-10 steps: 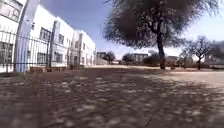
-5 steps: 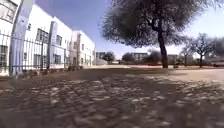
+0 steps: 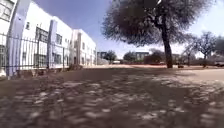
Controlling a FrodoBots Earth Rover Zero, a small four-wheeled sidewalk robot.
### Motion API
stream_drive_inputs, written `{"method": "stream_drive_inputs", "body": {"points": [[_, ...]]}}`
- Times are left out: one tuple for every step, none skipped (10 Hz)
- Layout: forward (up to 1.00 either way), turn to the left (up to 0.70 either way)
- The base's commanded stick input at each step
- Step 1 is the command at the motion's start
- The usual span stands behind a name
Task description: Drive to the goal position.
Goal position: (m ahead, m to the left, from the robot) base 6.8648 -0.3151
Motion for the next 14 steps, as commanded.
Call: {"method": "stream_drive_inputs", "body": {"points": [[1.0, 0.0], [1.0, 0.0], [1.0, 0.0], [1.0, 0.0], [1.0, 0.0], [1.0, 0.0], [1.0, 0.0], [1.0, 0.0], [1.0, 0.0], [1.0, 0.0], [1.0, 0.0], [1.0, 0.0], [1.0, 0.0], [1.0, 0.0]]}}
